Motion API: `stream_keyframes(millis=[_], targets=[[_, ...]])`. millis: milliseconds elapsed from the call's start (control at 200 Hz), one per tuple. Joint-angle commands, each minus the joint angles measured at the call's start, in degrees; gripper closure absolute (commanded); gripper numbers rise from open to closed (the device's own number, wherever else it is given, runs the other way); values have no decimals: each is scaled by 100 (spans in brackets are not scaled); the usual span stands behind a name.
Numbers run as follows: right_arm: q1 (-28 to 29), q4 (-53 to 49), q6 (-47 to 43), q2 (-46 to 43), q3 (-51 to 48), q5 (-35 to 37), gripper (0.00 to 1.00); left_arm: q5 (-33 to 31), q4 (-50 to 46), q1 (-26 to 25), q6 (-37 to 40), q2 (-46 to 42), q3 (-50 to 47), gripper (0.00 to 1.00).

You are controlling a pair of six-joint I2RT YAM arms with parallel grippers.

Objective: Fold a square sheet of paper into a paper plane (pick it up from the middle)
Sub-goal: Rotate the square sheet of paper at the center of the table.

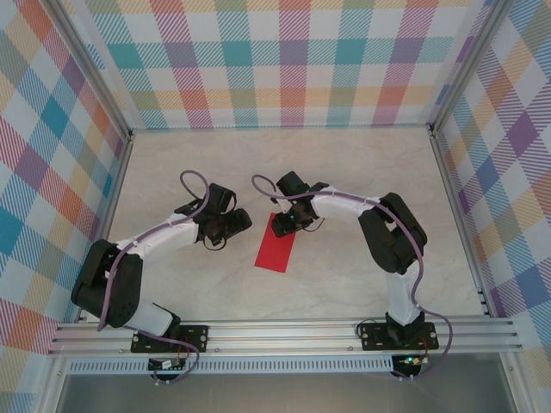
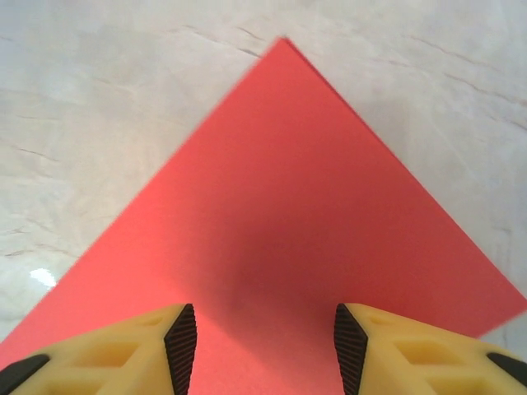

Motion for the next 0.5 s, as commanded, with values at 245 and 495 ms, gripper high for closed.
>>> stream_keyframes(millis=[245,495], targets=[[522,-257,2252,-1007,-374,327,59,114,-62,335,-8,-538,-447,20],[864,-694,2708,-765,-511,144,74,233,-36,533,28,-554,-552,19]])
